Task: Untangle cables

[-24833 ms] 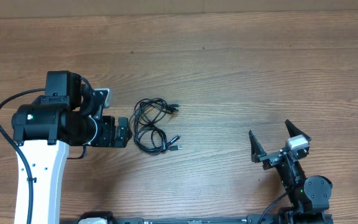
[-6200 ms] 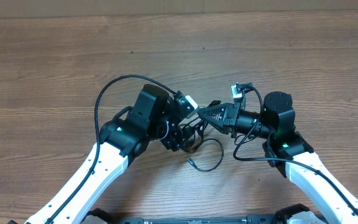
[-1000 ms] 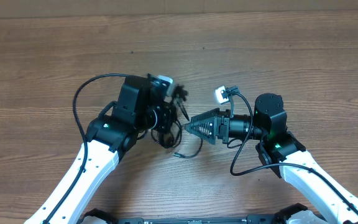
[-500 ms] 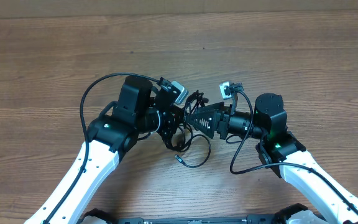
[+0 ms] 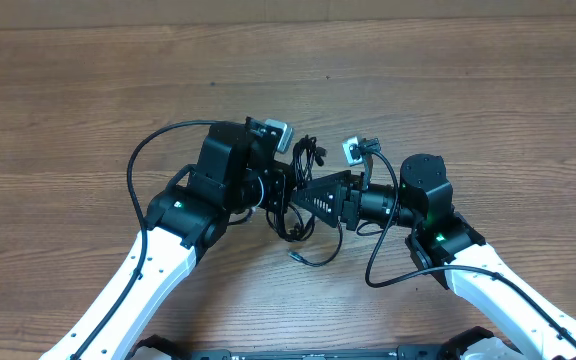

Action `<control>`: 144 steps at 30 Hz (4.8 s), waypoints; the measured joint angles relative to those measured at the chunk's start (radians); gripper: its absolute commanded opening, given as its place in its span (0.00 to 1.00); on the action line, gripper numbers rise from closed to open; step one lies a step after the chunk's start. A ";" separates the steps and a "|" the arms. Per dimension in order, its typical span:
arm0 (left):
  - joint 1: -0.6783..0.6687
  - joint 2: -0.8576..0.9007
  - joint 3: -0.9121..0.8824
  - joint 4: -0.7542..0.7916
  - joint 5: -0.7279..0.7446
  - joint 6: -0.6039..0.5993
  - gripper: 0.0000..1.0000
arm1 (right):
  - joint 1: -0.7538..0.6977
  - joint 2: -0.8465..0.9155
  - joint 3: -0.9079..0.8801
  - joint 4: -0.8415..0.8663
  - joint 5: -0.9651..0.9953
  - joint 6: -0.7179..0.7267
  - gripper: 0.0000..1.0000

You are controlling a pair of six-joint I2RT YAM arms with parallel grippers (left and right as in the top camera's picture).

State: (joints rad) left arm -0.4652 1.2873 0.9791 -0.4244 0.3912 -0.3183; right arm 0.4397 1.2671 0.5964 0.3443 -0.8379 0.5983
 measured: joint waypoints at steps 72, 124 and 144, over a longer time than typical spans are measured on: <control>0.003 -0.002 0.005 -0.263 -0.280 -0.415 0.04 | -0.008 0.001 0.002 -0.134 0.161 0.122 0.14; -0.023 -0.002 0.005 -0.177 -0.018 -0.502 0.04 | 0.014 0.000 0.004 -0.174 0.106 -0.323 0.71; -0.047 -0.002 0.005 -0.178 0.009 -0.590 0.04 | 0.013 -0.002 0.004 -0.227 0.245 -0.387 0.50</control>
State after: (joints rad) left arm -0.5117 1.2854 0.9836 -0.6025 0.4004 -0.9081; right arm 0.4522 1.2652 0.6003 0.1173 -0.5934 0.2111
